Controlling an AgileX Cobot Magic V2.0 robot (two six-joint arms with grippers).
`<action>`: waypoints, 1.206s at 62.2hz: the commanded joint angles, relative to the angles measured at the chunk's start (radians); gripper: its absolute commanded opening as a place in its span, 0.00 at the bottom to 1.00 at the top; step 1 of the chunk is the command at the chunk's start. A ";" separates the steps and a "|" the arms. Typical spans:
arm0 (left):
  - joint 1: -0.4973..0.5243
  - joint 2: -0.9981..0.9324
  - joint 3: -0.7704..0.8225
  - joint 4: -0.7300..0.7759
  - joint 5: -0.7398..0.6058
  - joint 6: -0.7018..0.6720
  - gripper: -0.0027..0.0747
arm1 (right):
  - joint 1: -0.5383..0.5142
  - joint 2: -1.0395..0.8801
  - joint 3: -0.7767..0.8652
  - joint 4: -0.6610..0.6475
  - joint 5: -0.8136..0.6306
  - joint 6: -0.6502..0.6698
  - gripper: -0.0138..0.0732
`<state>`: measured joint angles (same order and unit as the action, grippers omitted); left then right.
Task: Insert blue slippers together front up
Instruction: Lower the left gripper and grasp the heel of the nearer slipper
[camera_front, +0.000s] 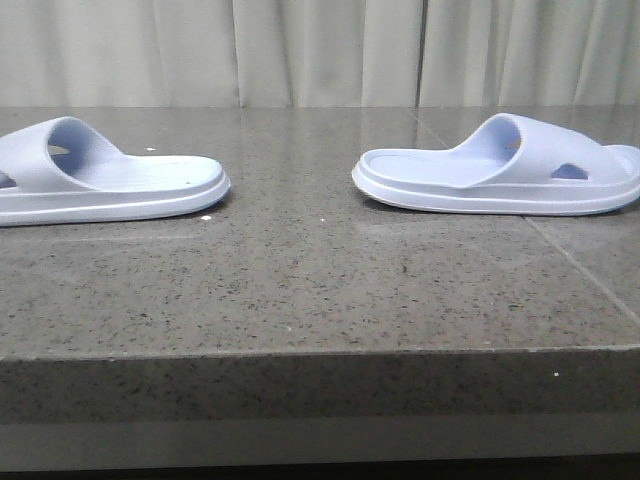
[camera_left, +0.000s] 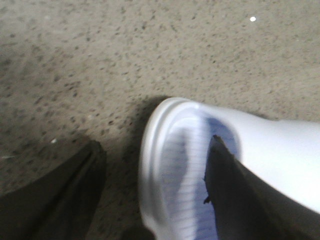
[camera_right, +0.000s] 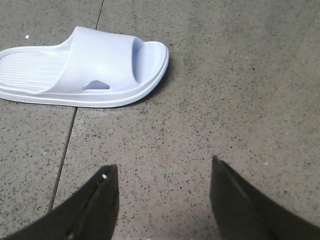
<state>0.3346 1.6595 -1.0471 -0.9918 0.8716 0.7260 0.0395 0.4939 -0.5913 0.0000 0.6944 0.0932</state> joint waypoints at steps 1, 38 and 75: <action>0.000 -0.002 -0.011 -0.054 0.055 0.034 0.60 | 0.000 0.014 -0.032 -0.010 -0.080 -0.006 0.66; -0.045 0.041 -0.011 -0.050 0.098 0.054 0.22 | 0.000 0.014 -0.032 -0.010 -0.084 -0.006 0.66; -0.045 -0.111 -0.033 -0.094 0.185 0.061 0.01 | 0.000 0.014 -0.032 -0.009 -0.083 -0.006 0.66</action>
<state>0.2978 1.6521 -1.0523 -1.0578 0.9888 0.7822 0.0395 0.4939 -0.5913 0.0000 0.6851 0.0932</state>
